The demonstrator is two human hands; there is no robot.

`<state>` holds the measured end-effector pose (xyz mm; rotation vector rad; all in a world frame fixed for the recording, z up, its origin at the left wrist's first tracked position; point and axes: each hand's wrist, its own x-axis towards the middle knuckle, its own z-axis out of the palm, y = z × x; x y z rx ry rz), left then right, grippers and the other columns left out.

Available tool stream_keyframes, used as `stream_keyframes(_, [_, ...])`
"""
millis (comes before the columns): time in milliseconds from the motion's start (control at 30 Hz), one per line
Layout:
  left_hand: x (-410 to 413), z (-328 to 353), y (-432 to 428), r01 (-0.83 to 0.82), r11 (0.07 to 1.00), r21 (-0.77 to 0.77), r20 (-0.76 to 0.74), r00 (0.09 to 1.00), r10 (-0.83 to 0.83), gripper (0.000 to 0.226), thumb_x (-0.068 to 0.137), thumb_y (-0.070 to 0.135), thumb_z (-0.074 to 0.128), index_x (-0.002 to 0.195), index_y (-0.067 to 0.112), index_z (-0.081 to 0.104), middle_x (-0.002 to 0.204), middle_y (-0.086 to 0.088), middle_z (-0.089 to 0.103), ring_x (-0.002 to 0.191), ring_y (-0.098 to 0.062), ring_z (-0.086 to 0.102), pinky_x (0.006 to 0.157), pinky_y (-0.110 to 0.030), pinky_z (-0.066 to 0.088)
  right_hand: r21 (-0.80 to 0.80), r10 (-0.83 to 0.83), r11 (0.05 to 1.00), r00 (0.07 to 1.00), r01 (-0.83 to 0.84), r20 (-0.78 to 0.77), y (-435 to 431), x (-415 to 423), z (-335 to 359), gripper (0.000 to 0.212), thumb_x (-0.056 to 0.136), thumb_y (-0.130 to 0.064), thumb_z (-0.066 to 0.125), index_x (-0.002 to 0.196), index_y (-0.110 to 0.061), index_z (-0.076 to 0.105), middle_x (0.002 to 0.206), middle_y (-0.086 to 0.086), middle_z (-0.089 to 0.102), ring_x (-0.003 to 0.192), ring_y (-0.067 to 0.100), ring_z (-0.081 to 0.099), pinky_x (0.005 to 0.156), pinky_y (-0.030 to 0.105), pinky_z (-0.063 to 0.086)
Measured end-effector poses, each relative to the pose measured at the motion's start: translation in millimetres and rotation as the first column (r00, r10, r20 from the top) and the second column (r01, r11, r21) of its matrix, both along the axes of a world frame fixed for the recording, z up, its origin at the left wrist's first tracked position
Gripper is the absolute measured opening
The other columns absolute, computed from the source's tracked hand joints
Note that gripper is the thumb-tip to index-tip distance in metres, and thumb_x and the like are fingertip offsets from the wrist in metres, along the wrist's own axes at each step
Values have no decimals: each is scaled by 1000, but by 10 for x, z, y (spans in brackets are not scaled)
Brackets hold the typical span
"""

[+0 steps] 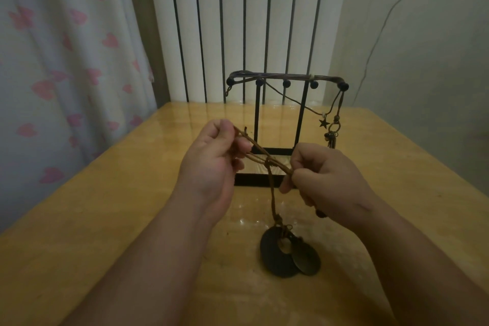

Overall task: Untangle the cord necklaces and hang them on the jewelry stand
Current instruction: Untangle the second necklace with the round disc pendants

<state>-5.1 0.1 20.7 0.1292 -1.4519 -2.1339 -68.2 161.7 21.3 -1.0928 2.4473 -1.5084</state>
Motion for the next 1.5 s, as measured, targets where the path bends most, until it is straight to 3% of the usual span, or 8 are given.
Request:
stream_keyframes(200, [27,6,26,77,989,123,-68,995,-69,22,101,18,44,85,14,57,55,1,44,57,-16,52,65,-32,49,-43,-33,999,998,30,-55,10,-7,2,10,82,-9,57,73,-8,55,68,5,63,55,0,54,56,23,42])
stream_keyframes(300, [39,-28,-22,46,987,-156,14,999,-44,14,91,17,59,104,14,63,56,5,47,55,-14,50,59,-27,44,-53,-58,997,992,52,-114,0,-5,-34,15,81,-18,61,68,-15,54,70,7,59,67,16,56,62,34,50])
stream_keyframes(433, [62,-50,-76,37,843,-537,84,996,10,26,83,4,62,103,19,69,58,11,49,56,-3,49,57,-13,43,-66,-114,993,972,102,-207,-7,-3,-58,15,79,-18,63,67,-17,53,68,2,56,70,16,54,61,30,50])
stream_keyframes(600, [82,-48,-73,36,677,-735,158,980,119,15,90,14,65,85,25,74,75,10,68,74,0,62,65,-14,45,-48,-144,990,946,136,-289,-1,-13,-84,22,79,-11,64,66,-23,52,64,-7,53,65,4,52,52,20,45])
stream_keyframes(700, [65,-46,-46,37,599,-800,202,956,211,18,95,26,60,79,29,68,66,12,60,63,3,55,57,-12,38,-33,-127,992,949,122,-289,3,-1,-84,20,78,-14,63,67,-26,52,67,-11,55,70,-5,53,54,12,46])
stream_keyframes(933, [44,-7,-1,52,784,-618,247,960,131,37,105,34,38,74,20,53,61,7,47,57,-8,42,59,-26,36,31,-38,998,974,46,-222,19,38,-34,10,69,-37,54,74,-28,53,77,-2,64,81,21,66,70,50,58])
stream_keyframes(1067, [82,56,5,123,886,-447,257,966,-5,39,105,37,38,74,17,53,53,7,44,46,-5,39,50,-18,34,13,-49,999,978,52,-203,7,44,-56,6,73,-32,56,75,-27,53,79,2,65,80,24,67,67,52,58])
stream_keyframes(1500, [86,51,3,103,859,-502,239,971,23,30,100,30,50,75,17,61,61,9,59,48,4,49,60,-24,37,-174,-89,983,989,67,-120,-29,38,-44,23,82,0,63,78,-22,59,82,6,65,72,22,67,65,44,60])
